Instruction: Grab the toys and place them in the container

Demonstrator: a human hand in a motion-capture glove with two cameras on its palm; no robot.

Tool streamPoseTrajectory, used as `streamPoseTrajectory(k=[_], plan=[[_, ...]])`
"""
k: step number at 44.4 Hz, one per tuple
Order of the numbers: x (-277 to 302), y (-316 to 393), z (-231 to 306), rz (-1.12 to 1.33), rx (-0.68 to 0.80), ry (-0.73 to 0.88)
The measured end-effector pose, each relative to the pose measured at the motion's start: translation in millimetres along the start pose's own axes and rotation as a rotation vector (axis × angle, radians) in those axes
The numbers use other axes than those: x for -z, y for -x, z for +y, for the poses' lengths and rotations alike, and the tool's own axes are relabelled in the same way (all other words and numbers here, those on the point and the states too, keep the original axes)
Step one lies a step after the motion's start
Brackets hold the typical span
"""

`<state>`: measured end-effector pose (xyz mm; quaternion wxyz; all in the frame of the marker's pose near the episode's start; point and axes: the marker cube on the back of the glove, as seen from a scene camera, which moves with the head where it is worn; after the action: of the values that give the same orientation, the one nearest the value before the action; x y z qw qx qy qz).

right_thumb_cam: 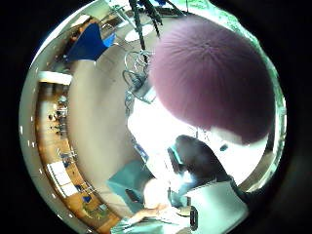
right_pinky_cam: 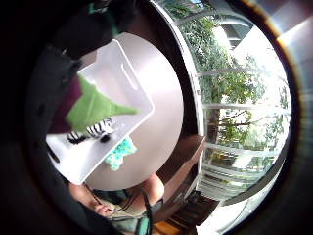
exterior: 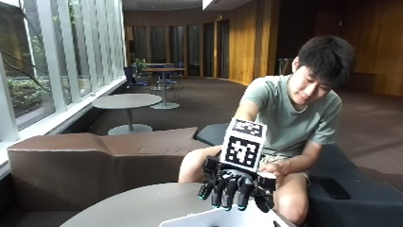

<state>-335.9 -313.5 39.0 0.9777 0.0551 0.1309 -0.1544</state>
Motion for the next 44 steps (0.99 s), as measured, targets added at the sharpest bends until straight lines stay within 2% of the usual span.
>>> streamPoseTrajectory(k=[12,29,44], plan=[[22.3,-24.6,25.0,-0.01,-0.006,0.033],[61.4,-78.5,83.6,0.022,-0.015,-0.002],[53.1,-142.2,133.8,-0.006,-0.026,0.027]])
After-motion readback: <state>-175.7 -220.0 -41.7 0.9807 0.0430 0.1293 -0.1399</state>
